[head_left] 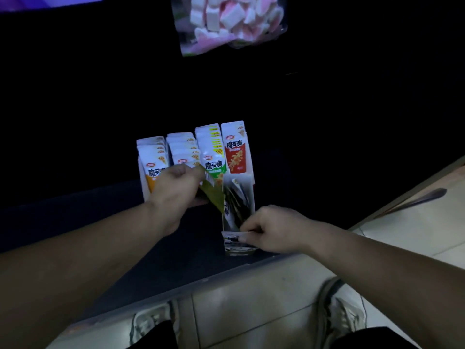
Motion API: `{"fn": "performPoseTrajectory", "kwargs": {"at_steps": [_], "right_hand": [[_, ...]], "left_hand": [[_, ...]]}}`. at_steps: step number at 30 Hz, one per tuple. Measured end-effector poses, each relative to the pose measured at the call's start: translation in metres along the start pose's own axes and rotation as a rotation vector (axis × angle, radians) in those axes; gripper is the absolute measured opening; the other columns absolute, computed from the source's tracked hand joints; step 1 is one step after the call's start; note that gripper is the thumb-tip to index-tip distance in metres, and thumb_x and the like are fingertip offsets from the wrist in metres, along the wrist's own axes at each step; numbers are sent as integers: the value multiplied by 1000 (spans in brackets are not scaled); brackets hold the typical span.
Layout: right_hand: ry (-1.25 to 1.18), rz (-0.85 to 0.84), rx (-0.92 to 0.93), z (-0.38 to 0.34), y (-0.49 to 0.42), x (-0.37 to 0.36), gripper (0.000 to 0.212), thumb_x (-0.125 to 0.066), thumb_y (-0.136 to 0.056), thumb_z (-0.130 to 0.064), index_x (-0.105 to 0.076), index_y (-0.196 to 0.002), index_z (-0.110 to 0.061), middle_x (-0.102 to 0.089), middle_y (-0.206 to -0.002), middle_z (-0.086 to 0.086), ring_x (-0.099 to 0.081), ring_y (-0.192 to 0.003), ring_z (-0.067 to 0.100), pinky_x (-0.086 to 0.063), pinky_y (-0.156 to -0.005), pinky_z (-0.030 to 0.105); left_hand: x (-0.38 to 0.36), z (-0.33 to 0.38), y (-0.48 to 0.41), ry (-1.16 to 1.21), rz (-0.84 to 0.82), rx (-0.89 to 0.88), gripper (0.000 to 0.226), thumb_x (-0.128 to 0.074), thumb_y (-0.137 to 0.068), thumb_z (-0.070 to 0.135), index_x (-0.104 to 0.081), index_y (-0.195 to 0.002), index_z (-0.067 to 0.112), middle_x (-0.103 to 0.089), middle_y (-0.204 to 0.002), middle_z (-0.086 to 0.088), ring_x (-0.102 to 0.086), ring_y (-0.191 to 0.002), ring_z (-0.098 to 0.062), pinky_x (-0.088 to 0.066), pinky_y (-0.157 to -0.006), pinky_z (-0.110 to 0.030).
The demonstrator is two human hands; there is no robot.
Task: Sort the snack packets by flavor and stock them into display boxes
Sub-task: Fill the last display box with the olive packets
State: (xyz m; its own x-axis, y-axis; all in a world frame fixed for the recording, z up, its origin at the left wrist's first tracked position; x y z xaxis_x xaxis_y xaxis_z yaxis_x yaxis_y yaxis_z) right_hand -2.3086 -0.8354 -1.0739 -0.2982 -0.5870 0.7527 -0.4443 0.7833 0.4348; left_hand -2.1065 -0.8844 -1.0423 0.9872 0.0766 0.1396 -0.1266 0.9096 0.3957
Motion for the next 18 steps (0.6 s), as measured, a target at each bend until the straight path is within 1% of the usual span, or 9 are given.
{"fn": "performPoseTrajectory", "kwargs": {"at_steps": [2, 3, 4, 6, 8, 11, 15, 16, 18], "right_hand": [[-223, -68, -49, -1, 1, -2, 46, -58, -98, -53, -55, -68, -18, -44, -60, -7, -45, -57, 9, -42, -59, 29], [-330, -58, -94, 1, 2, -1, 49, -59, -97, -56, -55, -68, -16, -44, -62, -3, -46, -58, 11, -41, -56, 28], [-405, -24, -137, 3, 3, 2, 48, -61, -96, -56, -59, -71, -14, -48, -65, 0, -50, -60, 13, -41, -54, 27], [-484, 75, -199, 10, 6, 9, 36, -69, -93, -49, -71, -85, -13, -64, -73, 2, -62, -65, 14, -45, -52, 28], [-590, 158, -224, 16, 11, 17, 19, -80, -88, -32, -72, -98, -19, -76, -87, 3, -69, -69, 14, -49, -55, 32], [-790, 188, -216, 19, 16, 25, 43, -85, -81, -11, -62, -116, -22, -77, -99, 8, -72, -80, 18, -54, -65, 38], [-1085, 166, -192, 14, 18, 32, 43, -78, -86, -6, -63, -126, -14, -78, -106, 11, -74, -90, 24, -57, -76, 42], [-1090, 202, -175, 13, 19, 35, 47, -76, -87, -1, -62, -128, -18, -78, -106, 10, -75, -91, 24, -57, -76, 42], [-1106, 233, -94, 10, 21, 41, 65, -68, -87, 11, -55, -135, -32, -77, -111, 9, -75, -96, 28, -57, -73, 39]], "left_hand": [[8, 9, 1, -38, 49, -52, 14, -68, -93, 13, -63, -96, 0, -75, -90, -20, -75, -80, -36, -65, -74, -48], [12, 12, 2, -62, 67, -65, 10, -69, -91, 11, -63, -97, 7, -74, -92, -19, -74, -79, -34, -65, -76, -50], [16, 13, 4, -78, 67, -64, 15, -70, -89, 8, -64, -102, 13, -74, -96, -16, -74, -79, -32, -65, -78, -50], [19, 9, 6, -48, 36, -30, 28, -69, -89, 3, -65, -111, 20, -75, -103, -14, -76, -83, -31, -64, -79, -49], [18, 3, 10, 30, -7, 20, 36, -68, -90, -1, -64, -117, 22, -75, -105, -12, -77, -87, -32, -64, -80, -49], [11, -8, 12, 126, -55, 80, 44, -67, -88, -7, -64, -122, 20, -71, -117, -11, -75, -96, -33, -64, -85, -50], [-3, -21, 12, 252, -141, 164, 50, -62, -91, -12, -61, -131, 18, -72, -118, -9, -76, -96, -27, -64, -74, -38], [-6, -23, 11, 294, -150, 185, 50, -61, -92, -12, -61, -131, 18, -72, -118, -9, -76, -96, -26, -64, -72, -37], [-11, -30, 11, 341, -151, 221, 50, -60, -93, -13, -60, -132, 19, -70, -120, -10, -75, -98, -27, -64, -69, -36]]}}
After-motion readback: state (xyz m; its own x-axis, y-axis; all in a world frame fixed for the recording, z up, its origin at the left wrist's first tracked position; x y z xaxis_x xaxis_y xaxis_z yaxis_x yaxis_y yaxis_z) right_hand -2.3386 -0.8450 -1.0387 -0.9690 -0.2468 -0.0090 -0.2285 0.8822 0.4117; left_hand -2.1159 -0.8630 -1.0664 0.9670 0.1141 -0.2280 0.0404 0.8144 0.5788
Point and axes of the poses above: each hand's wrist, its own y-axis away from the middle knuckle, its own x-axis out of the back of the hand, z = x × y, the point moved 4 cm from there along -y, towards the middle knuckle
